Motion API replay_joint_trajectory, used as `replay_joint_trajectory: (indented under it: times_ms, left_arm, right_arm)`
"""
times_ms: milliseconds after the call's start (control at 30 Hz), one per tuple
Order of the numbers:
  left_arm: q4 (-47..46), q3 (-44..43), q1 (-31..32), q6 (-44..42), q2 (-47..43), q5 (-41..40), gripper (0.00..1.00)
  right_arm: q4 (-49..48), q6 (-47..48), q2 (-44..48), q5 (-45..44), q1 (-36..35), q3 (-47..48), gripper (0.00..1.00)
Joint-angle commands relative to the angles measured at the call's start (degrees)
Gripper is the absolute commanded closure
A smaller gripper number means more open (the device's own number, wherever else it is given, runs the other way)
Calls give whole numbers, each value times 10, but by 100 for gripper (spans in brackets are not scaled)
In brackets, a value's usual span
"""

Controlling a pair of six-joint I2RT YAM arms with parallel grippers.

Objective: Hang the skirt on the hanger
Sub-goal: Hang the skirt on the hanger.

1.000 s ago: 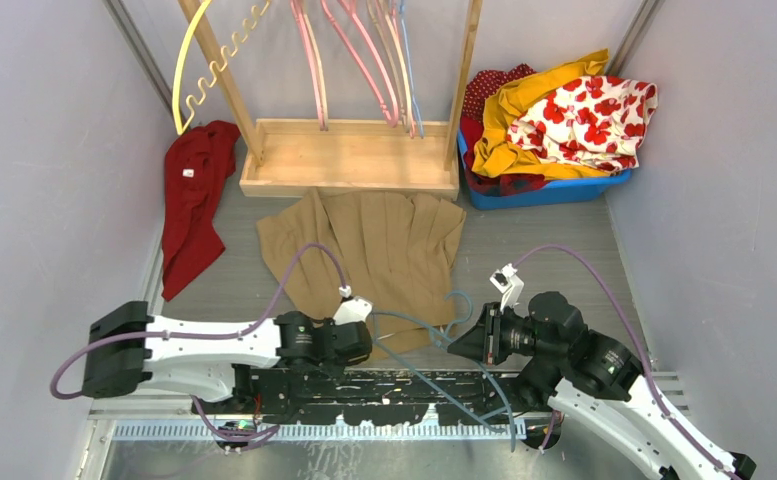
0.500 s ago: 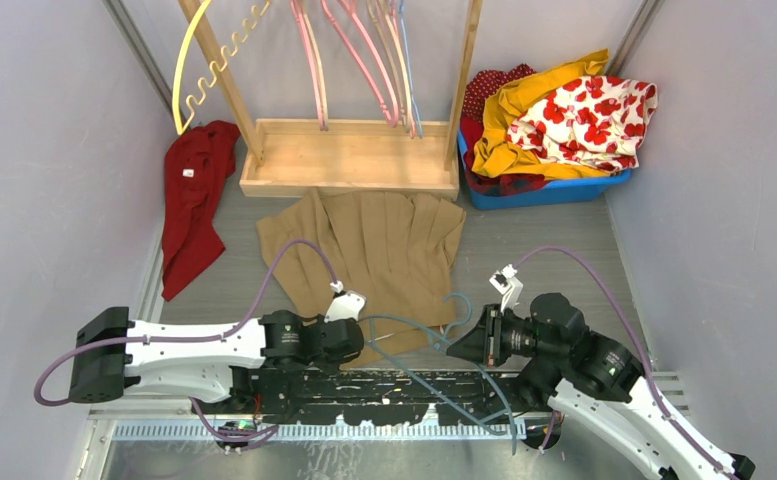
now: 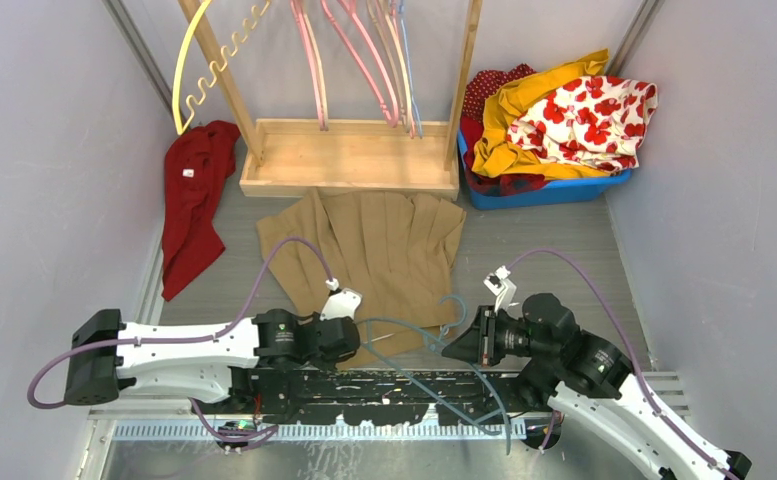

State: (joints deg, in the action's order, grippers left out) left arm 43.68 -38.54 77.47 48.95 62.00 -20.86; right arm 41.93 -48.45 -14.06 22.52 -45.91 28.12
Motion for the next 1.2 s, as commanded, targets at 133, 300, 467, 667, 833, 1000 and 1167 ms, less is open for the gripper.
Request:
replay_joint_trajectory:
  times_ms: [133,300,467,667,833,1000,1167]
  left_arm:
    - [20,-35,-14,-15,-27,-21,100]
    - [20,-38,-21,-23,-29,-19,100]
    - [20,-43,-27,-30,-30,-20,100]
    - [21,-49,-32,-36,-31,-20,100]
    - [19,-51,-37,-41,-30,-18,100]
    - [17,-53,-40,-44,-29,-17,100]
    - [15,-56,-44,-48,-28,-18,100]
  right_arm:
    - [-71,-6,-17,26,-1,-3,99]
    - [-79,-7,-22,33,-1,-8,99]
    - [-91,-11,-27,37,-1,-14,99]
    - [-113,-17,-35,45,-1,-26,99]
    - [-130,-23,-40,48,-1,-33,99]
    - [-147,-30,-43,51,-1,-39,99]
    - [-162,-36,-45,57,-1,-47,99]
